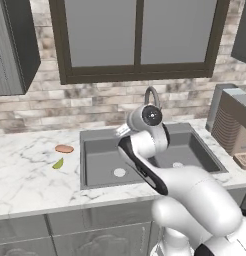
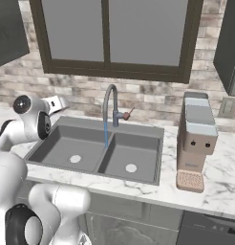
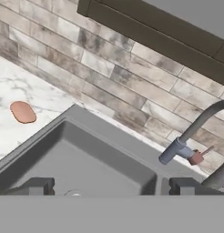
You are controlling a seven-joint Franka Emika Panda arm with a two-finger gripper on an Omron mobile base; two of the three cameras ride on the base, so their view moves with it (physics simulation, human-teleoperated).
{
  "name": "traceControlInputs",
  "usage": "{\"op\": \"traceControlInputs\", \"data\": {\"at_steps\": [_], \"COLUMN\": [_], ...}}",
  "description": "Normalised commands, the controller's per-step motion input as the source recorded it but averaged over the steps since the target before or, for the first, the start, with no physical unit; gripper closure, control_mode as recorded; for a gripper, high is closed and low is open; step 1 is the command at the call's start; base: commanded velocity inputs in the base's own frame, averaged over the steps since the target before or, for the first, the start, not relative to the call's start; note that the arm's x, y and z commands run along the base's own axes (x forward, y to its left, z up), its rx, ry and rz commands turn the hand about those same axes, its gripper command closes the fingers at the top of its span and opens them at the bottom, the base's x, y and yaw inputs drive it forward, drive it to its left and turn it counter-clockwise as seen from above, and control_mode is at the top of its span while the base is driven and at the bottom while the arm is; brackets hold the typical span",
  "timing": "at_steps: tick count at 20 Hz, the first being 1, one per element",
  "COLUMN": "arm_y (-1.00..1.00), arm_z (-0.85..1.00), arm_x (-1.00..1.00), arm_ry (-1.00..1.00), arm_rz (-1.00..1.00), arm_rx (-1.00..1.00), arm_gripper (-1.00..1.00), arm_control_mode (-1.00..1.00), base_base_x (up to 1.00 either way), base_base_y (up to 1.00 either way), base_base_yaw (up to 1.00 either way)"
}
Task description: Turn on the sink faucet. Then move the lemon wedge from the counter to the sink. Turn off the sink. Move the vegetable from the sink to the pot next to the stove. Finally move the pot to the rear left burner.
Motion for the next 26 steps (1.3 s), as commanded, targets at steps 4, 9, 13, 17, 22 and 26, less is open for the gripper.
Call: {"op": "traceControlInputs", "data": {"at_steps": [4,9,13,17,22,26], "arm_y": [0.54,0.62,0.37,0.28,0.59,0.69], "arm_z": [-0.08,-0.02,-0.07,-0.16,-0.16,-0.14], "arm_x": [0.00,-0.02,-0.17,-0.12,0.00,0.00], "arm_ry": [0.15,0.17,0.13,0.11,0.11,0.09], "arm_rz": [-0.07,-0.08,-0.02,0.00,-0.08,-0.13], "arm_rx": [0.00,0.00,0.01,0.02,0.01,0.00], "arm_gripper": [-1.00,-1.00,-1.00,-1.00,-1.00,-1.00], "arm_control_mode": [-1.00,-1.00,-1.00,-1.00,-1.00,-1.00], "base_base_x": [0.00,0.00,0.00,0.00,0.00,0.00], "base_base_y": [0.00,0.00,0.00,0.00,0.00,0.00], "base_base_yaw": [0.00,0.00,0.00,0.00,0.00,0.00]}}
